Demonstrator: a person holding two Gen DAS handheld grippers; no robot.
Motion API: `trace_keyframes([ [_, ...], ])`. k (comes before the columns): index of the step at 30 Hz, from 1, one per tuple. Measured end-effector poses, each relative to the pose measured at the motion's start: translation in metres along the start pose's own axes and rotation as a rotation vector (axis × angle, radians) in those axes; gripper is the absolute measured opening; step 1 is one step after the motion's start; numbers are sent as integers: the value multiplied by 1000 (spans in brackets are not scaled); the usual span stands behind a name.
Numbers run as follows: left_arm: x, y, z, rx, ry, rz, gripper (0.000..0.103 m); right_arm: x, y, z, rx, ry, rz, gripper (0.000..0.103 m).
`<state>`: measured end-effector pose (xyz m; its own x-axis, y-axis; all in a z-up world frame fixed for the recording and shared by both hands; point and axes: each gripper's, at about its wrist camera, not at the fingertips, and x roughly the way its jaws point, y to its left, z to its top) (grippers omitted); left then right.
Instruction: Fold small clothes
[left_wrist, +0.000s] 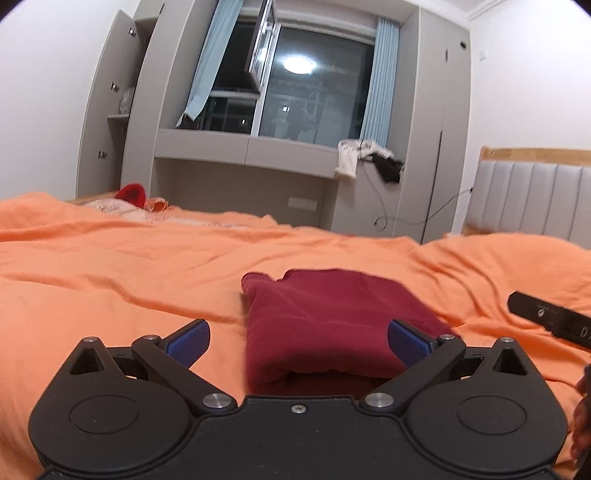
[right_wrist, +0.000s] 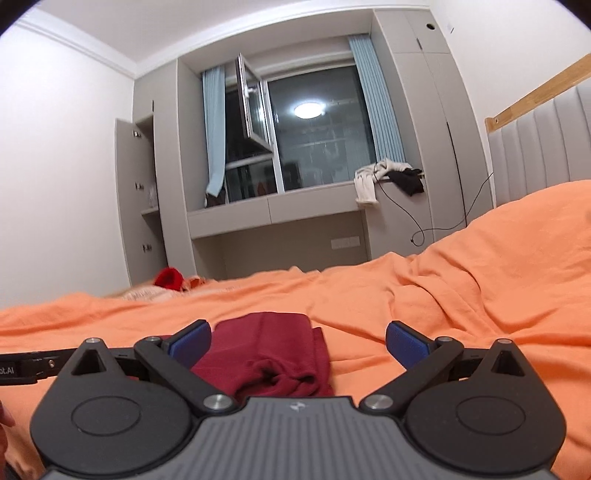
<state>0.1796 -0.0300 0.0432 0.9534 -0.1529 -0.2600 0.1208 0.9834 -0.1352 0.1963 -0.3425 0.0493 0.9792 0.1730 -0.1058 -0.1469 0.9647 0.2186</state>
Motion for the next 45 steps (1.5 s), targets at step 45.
trace_keyframes([
  [45, -96, -7, -55, 96, 4, 74, 102, -86, 32, -51, -101, -5, -63, 103],
])
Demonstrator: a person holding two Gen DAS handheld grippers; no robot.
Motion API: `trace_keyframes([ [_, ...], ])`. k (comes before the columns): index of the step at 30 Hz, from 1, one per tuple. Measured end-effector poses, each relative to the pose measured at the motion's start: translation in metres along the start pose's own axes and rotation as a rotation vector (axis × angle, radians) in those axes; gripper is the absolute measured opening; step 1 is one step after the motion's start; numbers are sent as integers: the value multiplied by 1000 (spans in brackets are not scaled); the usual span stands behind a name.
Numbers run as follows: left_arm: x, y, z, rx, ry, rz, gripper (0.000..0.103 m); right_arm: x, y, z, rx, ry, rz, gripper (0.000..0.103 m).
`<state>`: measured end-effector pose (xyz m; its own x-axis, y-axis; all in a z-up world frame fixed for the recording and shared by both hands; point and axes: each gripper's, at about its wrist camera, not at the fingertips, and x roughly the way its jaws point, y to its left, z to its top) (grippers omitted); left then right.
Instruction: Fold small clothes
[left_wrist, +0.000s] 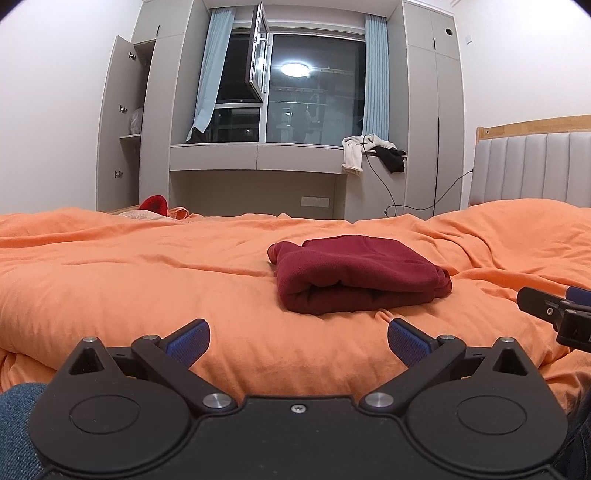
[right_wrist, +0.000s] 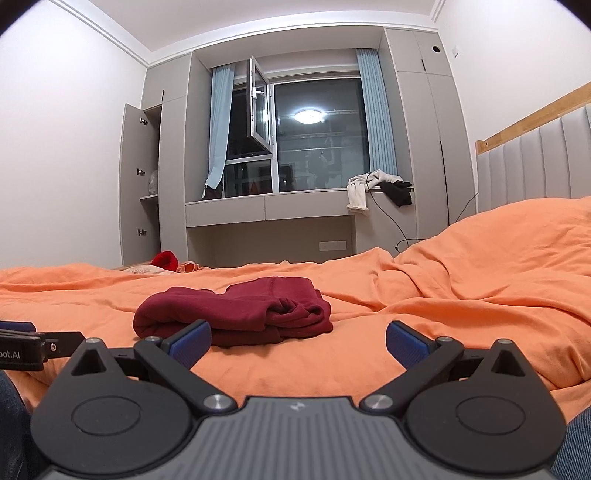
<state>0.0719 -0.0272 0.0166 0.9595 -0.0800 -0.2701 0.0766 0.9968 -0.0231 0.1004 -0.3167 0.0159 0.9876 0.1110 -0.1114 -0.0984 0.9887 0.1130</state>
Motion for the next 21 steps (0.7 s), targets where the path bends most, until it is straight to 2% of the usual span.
trace_keyframes([
  [21, 2, -2, -1, 7, 4, 1, 102, 0, 0, 0, 0, 1, 0, 103],
])
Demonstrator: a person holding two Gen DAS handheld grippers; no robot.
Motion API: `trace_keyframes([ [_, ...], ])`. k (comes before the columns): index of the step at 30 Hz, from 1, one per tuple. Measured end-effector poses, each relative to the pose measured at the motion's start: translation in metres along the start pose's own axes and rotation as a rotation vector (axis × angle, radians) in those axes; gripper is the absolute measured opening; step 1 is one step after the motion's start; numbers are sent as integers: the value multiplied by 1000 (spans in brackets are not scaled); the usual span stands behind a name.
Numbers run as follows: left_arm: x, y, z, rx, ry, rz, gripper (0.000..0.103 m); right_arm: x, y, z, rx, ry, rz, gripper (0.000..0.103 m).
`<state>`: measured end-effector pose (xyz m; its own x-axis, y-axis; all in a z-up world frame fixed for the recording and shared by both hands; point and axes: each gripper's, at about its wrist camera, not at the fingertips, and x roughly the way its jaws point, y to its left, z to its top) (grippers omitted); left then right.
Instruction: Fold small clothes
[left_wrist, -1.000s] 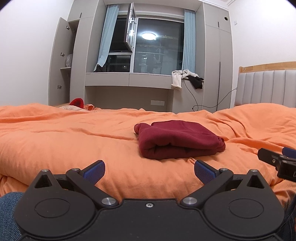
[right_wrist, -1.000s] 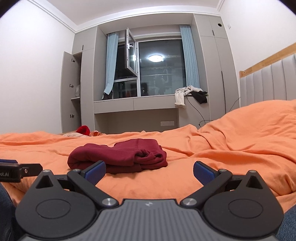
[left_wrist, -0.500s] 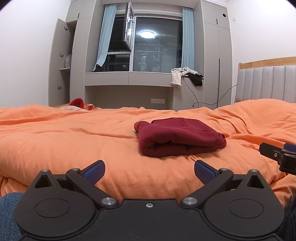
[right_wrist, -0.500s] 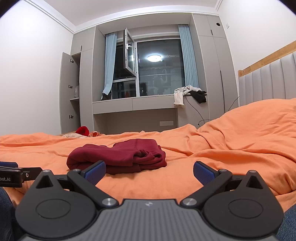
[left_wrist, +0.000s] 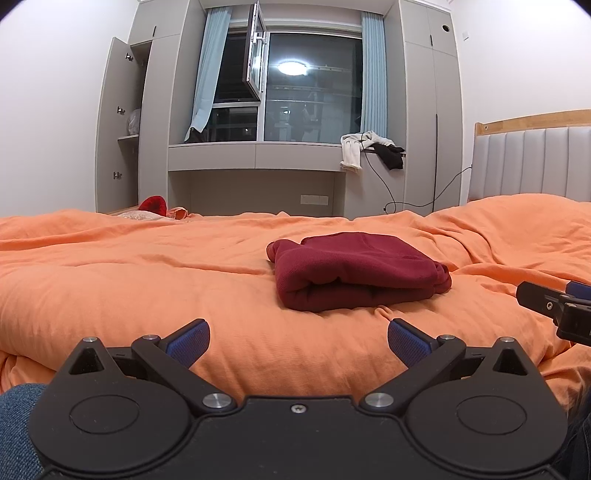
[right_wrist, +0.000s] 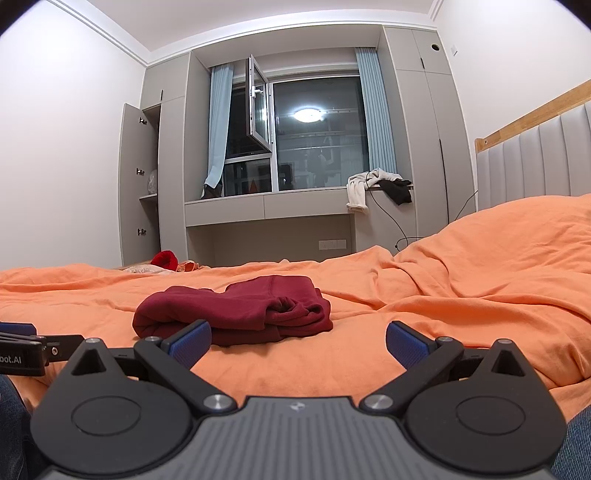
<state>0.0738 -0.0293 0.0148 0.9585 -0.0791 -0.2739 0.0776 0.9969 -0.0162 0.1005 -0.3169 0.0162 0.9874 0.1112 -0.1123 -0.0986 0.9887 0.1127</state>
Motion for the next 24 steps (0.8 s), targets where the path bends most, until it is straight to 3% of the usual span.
trace_keyframes([
  [24, 1, 0, -1, 5, 2, -1, 102, -1, 1, 1, 0, 1, -1, 103],
])
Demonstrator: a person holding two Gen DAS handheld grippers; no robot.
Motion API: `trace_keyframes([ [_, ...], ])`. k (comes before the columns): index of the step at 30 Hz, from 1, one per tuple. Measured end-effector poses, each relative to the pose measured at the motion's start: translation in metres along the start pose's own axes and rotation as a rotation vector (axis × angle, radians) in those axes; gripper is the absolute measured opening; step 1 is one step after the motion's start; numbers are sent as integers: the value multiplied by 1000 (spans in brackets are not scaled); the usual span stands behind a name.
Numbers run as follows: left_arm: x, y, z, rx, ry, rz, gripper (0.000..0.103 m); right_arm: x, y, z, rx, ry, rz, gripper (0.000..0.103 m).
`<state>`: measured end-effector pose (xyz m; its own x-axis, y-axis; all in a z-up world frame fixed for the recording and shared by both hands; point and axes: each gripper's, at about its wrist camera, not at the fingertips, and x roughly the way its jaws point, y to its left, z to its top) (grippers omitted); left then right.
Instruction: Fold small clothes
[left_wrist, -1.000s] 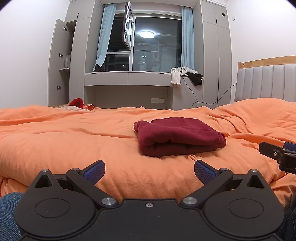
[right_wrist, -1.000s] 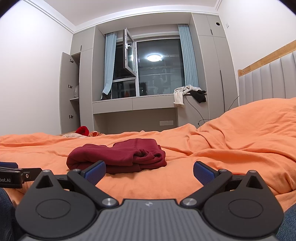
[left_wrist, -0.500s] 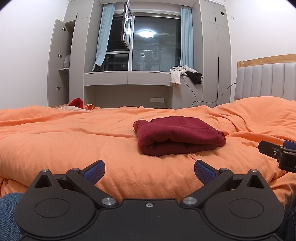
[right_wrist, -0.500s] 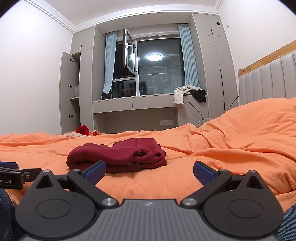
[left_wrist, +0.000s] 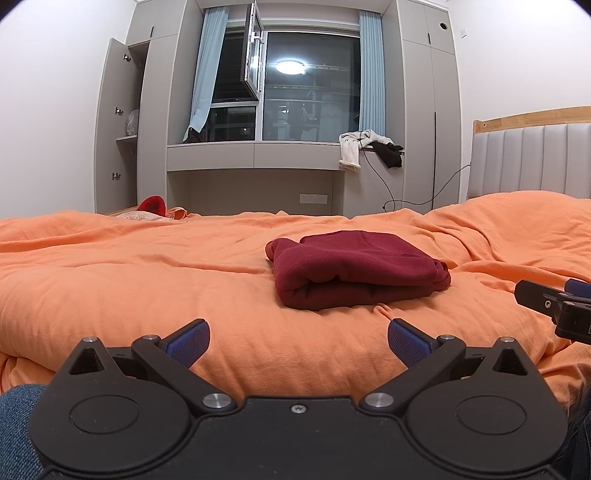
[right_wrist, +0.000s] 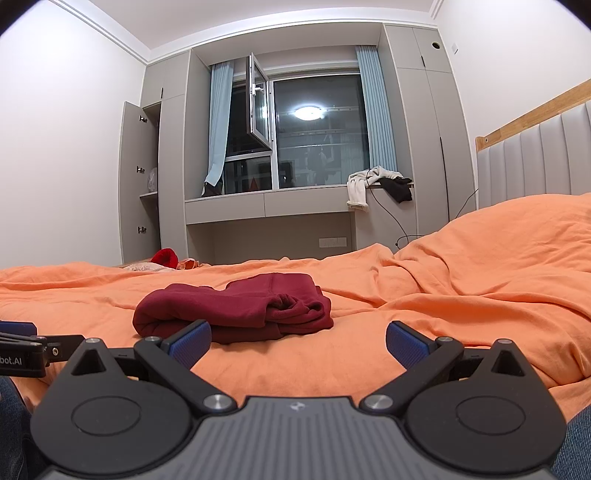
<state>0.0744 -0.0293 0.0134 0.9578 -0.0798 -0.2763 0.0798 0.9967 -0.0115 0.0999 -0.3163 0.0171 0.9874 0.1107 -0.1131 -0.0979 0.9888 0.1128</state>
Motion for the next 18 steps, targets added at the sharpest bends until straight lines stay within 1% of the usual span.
trace_keyframes([
  [18, 0, 1, -1, 5, 2, -1, 102, 0, 1, 1, 0, 1, 0, 103],
])
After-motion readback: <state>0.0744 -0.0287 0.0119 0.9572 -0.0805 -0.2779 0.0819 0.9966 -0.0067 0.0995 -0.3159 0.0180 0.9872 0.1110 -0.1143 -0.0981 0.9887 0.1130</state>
